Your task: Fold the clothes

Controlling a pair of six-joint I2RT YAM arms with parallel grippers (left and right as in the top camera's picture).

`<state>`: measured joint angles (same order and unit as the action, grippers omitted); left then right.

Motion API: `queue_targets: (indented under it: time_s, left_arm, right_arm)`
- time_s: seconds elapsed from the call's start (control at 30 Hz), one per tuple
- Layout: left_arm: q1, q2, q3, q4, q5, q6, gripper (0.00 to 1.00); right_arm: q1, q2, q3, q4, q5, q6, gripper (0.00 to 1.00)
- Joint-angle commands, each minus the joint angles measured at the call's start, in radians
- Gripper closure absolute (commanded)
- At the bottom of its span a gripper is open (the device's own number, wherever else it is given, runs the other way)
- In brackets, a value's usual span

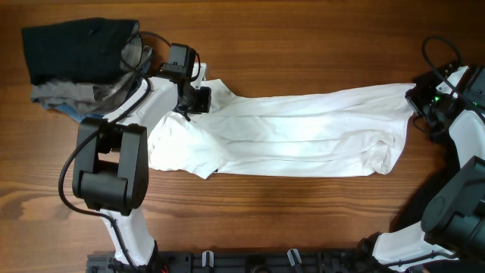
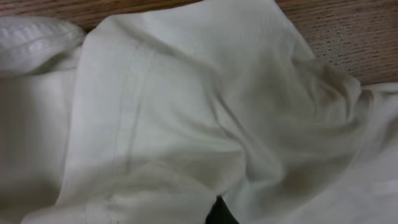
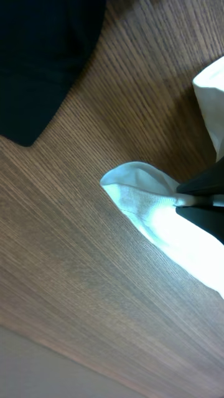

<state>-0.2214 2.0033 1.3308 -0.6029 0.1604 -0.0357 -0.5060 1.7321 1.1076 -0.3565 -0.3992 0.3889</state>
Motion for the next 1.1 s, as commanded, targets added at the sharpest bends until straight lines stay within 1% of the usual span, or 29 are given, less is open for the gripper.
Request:
queue_targets:
  time_s: [0.0,0.1,0.2,0.23,0.27,0.33,0.43,0.57,0.67,0.73,0.83,0.93,1.03,1.07]
  left_arm:
    - [0.026,-0.145,0.009,-0.020,-0.062,-0.033,0.96]
    - [0.040,-0.207,0.009,-0.034,-0.044,-0.051,0.96]
    - [0.021,-0.180,0.008,-0.063,0.022,-0.051,0.93]
    - [0.005,-0.154,0.008,-0.071,0.008,-0.050,0.96]
    - [-0.007,-0.133,0.008,-0.075,-0.014,-0.051,0.96]
    - [-0.015,-0.109,0.008,-0.073,-0.032,-0.092,0.96]
    - [-0.011,-0.109,0.008,-0.070,-0.040,-0.104,0.96]
    - [-0.011,-0.114,0.008,-0.102,-0.095,-0.104,0.96]
    - [-0.009,-0.169,0.008,-0.151,-0.129,-0.103,0.96]
    - [-0.007,-0.223,0.009,-0.153,-0.164,-0.103,0.96]
    - [0.013,-0.320,0.008,-0.146,-0.167,-0.103,0.96]
    - [0.017,-0.338,0.008,-0.177,-0.167,-0.104,0.96]
    - [0.017,-0.338,0.008,-0.275,-0.204,-0.111,0.96]
    - [0.017,-0.337,0.008,-0.303,-0.227,-0.111,0.96]
  right_arm:
    - [-0.006,-0.014,-0.001,-0.005,0.014,0.002,0.95]
    - [-0.006,-0.014,-0.001,-0.006,0.014,0.000,0.95]
    - [-0.006,-0.014,-0.001,-0.005,0.014,-0.001,0.95]
    - [-0.006,-0.014,-0.001,-0.007,0.014,-0.003,0.95]
    - [-0.006,-0.014,-0.001,-0.010,0.014,-0.010,0.95]
    - [-0.006,-0.014,-0.002,-0.014,0.015,-0.024,0.95]
    - [-0.006,-0.014,-0.002,-0.015,0.015,-0.023,0.94]
    - [-0.006,-0.015,-0.001,-0.021,0.014,-0.024,0.96]
    - [-0.021,-0.056,0.002,-0.053,-0.002,-0.051,0.96]
    - [-0.034,-0.103,0.002,-0.053,-0.036,-0.078,0.96]
    - [-0.036,-0.200,0.002,-0.061,-0.080,-0.105,0.96]
    - [-0.036,-0.225,0.001,-0.122,-0.055,-0.100,0.95]
    - [-0.036,-0.209,-0.003,-0.220,-0.003,-0.097,0.94]
    - [-0.036,-0.200,-0.003,-0.265,0.057,-0.089,0.94]
